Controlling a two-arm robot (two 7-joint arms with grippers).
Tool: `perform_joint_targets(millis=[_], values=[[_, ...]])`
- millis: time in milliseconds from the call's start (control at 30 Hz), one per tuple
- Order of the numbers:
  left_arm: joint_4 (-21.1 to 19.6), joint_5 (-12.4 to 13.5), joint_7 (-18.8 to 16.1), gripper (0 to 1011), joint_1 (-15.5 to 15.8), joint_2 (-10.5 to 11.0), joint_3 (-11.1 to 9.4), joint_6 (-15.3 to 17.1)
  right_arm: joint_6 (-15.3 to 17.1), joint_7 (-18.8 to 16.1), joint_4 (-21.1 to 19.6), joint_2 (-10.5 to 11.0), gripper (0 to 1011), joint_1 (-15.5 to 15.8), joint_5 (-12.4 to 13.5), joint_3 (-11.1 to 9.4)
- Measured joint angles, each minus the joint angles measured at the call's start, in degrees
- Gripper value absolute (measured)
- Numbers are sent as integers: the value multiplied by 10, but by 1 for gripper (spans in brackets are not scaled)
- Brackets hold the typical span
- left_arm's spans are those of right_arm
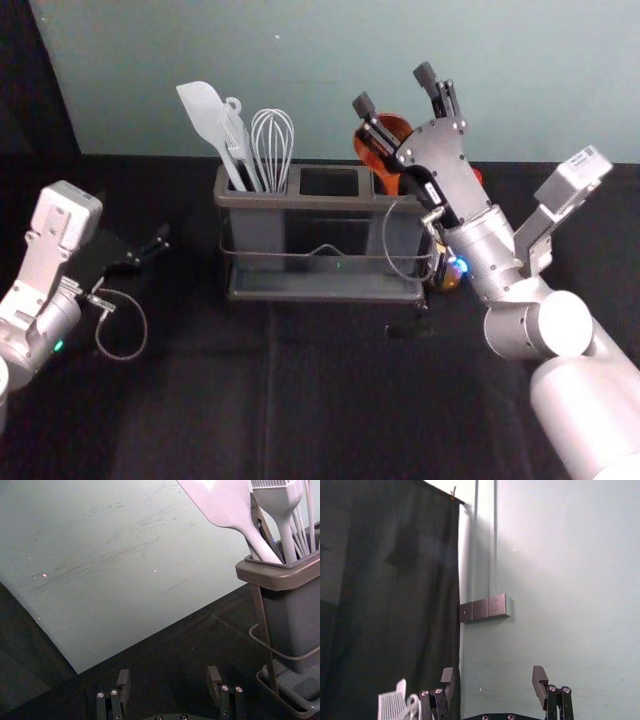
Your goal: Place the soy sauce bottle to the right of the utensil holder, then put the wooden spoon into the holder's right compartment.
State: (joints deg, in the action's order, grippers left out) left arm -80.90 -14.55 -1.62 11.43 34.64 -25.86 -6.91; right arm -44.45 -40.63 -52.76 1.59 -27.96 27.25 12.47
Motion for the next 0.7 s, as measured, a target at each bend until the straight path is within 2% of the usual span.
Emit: perform_joint_targets(millis=[200,367,533,700], values=[[0,0,0,1005,0,0,0,0,16,12,-57,13,1003,20,-3,-2],[0,0,0,1005,0,0,0,0,24,20,-118,33,1002,45,3,-11],[0,0,0,1005,0,0,0,0,24,23,-168,55,1002,69,19,-30],[0,0,0,1005,0,0,0,0,13,27,-194,73,1002,85,26,-52]])
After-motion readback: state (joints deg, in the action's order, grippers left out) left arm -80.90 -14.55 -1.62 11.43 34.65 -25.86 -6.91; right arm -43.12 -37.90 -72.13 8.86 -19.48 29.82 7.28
